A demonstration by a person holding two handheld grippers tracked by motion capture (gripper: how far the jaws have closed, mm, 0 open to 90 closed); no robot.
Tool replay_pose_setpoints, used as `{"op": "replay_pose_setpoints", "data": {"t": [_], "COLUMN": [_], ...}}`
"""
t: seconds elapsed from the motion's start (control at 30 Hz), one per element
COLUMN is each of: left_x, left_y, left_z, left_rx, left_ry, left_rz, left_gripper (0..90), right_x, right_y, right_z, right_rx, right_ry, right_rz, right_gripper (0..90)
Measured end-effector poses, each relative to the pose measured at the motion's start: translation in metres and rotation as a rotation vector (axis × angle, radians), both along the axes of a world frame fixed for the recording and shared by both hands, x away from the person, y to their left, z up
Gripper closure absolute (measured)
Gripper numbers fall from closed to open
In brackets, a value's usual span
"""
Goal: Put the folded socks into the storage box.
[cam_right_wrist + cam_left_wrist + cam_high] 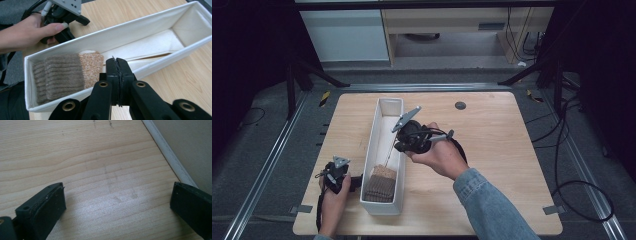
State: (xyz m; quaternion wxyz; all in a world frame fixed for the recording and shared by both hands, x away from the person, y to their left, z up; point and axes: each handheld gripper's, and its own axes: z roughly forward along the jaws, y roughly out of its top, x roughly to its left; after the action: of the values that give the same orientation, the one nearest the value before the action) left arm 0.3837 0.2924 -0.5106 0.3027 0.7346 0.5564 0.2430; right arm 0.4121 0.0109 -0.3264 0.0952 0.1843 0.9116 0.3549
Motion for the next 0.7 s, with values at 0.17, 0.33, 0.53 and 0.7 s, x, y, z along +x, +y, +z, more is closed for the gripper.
{"op": "replay_pose_setpoints", "data": {"t": [0.17, 0.33, 0.53, 0.7], "left_x": [0.0, 0.0, 0.0, 0.0], "left_y": [0.0, 0.0, 0.0, 0.0], "left_z": [0.0, 0.0, 0.0, 0.0], "left_rx": [0.0, 0.0, 0.0, -0.003], "left_ry": [0.0, 0.0, 0.0, 0.001], "left_rz": [0.0, 0.0, 0.0, 0.001], "left_gripper": [0.0, 0.0, 0.0, 0.0], "right_x": [0.004, 0.009, 0.013, 0.015], "right_y": [-0.015, -0.031, -0.047, -0.058], "right_z": [0.003, 0.006, 0.005, 0.003], "right_rx": [0.015, 0.029, 0.036, 0.025], "right_ry": [-0.005, -0.011, -0.027, -0.08], "right_rz": [-0.033, -0.063, -0.132, -0.22], "right_gripper": [89.6, 88.9, 62.5, 32.9]}}
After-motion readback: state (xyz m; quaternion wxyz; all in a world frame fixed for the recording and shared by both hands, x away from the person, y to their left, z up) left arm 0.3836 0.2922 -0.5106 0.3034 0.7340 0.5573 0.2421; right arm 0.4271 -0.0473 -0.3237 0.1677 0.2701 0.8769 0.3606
